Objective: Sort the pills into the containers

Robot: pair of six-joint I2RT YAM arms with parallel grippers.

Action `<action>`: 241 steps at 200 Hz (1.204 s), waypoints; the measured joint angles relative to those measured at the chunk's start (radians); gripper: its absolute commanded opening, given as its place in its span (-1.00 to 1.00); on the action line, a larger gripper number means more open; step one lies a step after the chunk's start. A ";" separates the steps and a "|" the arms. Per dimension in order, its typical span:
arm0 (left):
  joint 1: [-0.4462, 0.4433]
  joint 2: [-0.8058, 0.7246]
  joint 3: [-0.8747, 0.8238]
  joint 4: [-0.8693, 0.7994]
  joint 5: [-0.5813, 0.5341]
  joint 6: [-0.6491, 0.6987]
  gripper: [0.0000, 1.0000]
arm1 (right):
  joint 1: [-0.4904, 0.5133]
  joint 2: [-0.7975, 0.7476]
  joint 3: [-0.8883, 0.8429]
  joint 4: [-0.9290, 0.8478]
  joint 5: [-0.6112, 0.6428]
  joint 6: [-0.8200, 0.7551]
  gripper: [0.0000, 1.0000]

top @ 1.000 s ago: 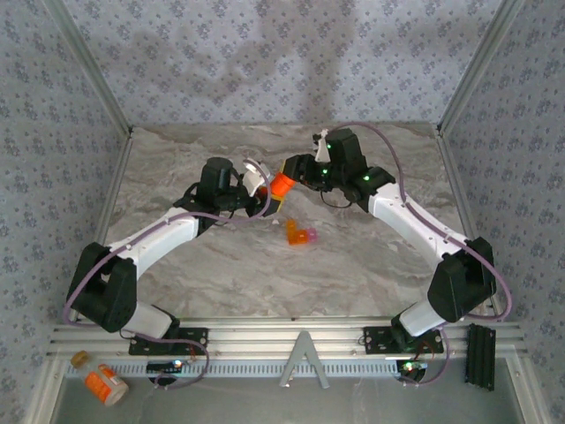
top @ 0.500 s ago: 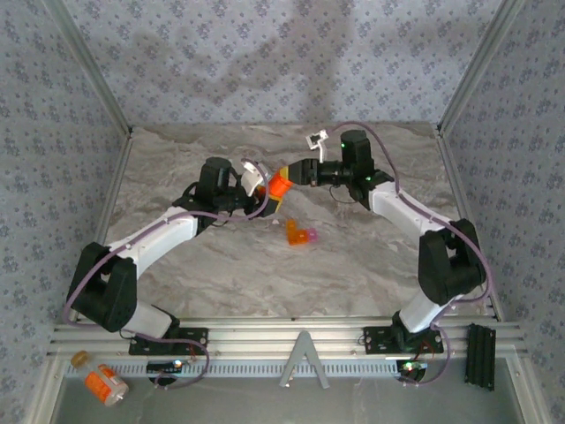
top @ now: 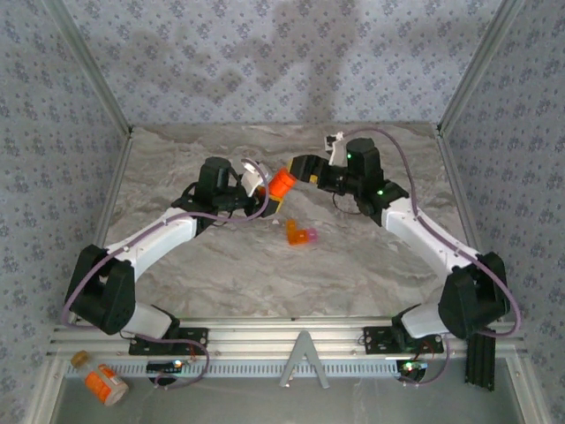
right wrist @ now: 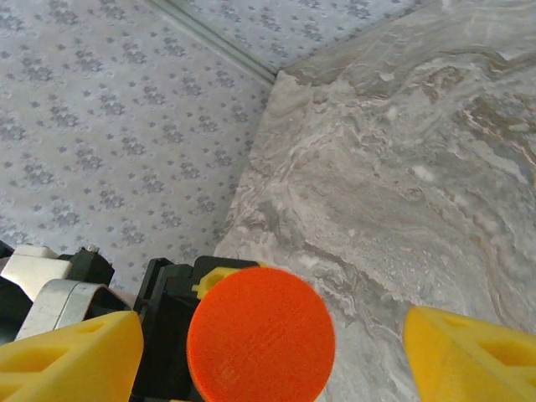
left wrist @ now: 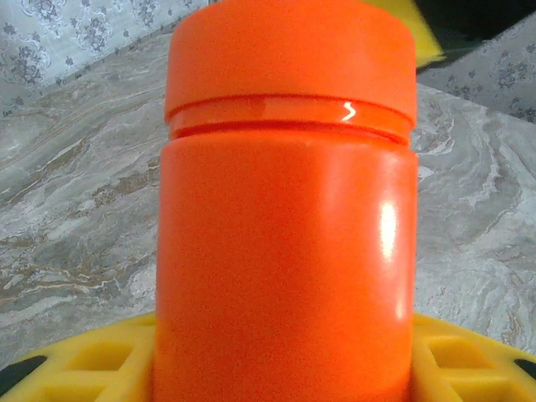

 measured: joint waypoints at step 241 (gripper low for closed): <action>0.001 0.009 0.002 0.008 -0.017 -0.008 -1.00 | -0.022 0.161 -0.029 0.263 -0.251 -0.070 -0.02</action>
